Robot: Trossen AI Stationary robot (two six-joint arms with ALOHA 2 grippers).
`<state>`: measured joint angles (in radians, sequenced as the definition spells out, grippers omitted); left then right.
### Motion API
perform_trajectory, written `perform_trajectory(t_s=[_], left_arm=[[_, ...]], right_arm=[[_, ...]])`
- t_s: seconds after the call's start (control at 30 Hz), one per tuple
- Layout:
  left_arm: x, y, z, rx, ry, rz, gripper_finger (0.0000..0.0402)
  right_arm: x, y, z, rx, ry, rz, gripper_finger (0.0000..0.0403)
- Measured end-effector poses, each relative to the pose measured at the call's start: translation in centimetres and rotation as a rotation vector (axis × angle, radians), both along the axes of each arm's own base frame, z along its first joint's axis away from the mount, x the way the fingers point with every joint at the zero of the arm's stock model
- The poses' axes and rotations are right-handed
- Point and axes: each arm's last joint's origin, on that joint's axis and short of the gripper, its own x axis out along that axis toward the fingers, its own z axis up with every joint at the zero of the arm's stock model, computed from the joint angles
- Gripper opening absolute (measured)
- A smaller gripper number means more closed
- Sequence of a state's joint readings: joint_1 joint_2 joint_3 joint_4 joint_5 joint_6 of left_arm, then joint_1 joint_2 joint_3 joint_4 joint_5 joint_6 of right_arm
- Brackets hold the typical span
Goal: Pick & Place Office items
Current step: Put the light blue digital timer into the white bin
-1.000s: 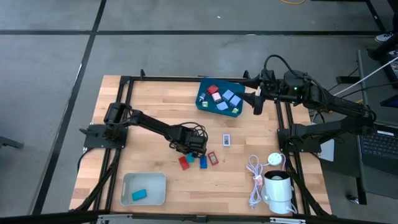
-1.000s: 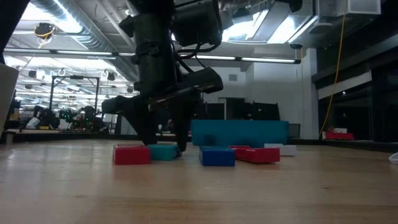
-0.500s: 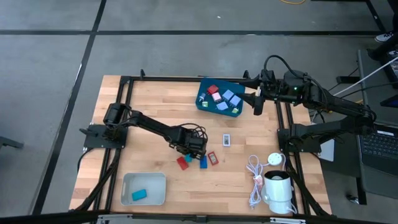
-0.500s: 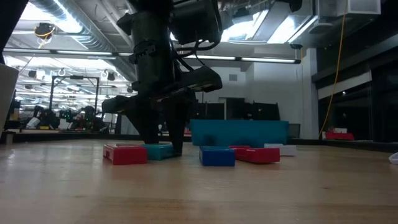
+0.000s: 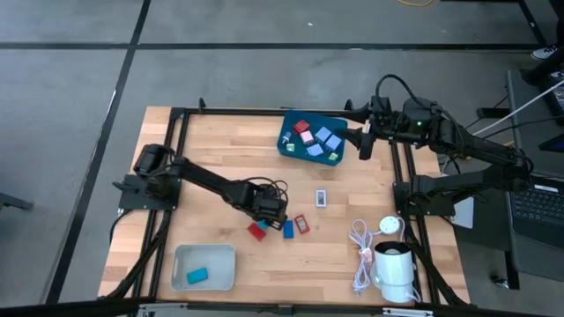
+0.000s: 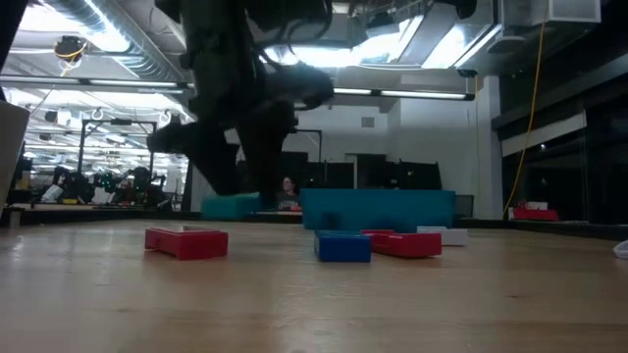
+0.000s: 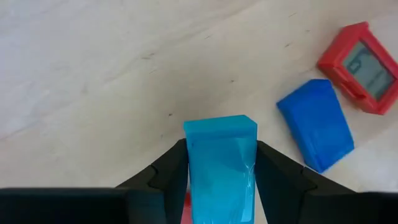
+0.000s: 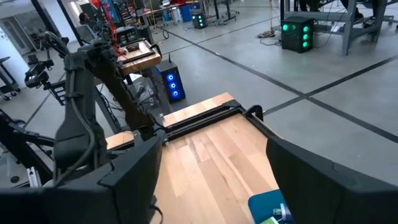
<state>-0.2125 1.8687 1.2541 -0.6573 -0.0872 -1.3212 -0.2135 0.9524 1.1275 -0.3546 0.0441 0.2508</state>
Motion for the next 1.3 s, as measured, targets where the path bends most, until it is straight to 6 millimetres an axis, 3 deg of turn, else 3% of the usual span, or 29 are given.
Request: perform_trajectory(t_s=[0.3,0.43,0.6,0.73,0.9,1.07,1.3], left_arm=[[-1.7,-1.8,4.3,0.010,-0.121,-0.038,0.0150],[-4.1,-4.0,6.3,-0.017,-0.105,-0.154,0.0150],[-7.3,-7.7,9.8,-0.120,-0.210,-0.267,0.0150],[-10.6,-10.5,11.3,-0.203,-0.202,-0.302,0.0150],[-14.3,-14.2,10.3,-0.215,-0.065,-0.322,0.0150],[-16.2,-15.9,8.0,-0.140,0.080,-0.189,0.0150],[-16.2,-16.4,7.0,-0.114,0.100,-0.098,0.0254]], right_arm=[[0.0,0.0,0.0,0.006,-0.006,-0.002,0.0297],[0.0,0.0,0.0,0.011,-0.007,0.004,0.0297],[0.0,0.0,0.0,0.014,-0.007,0.003,0.0297],[0.0,0.0,0.0,0.026,-0.010,0.004,0.0297],[0.0,0.0,0.0,0.026,-0.010,0.004,0.0297],[0.1,0.0,0.0,0.041,-0.010,-0.002,0.0297],[0.5,-0.1,-0.1,0.076,-0.021,-0.009,0.0297]])
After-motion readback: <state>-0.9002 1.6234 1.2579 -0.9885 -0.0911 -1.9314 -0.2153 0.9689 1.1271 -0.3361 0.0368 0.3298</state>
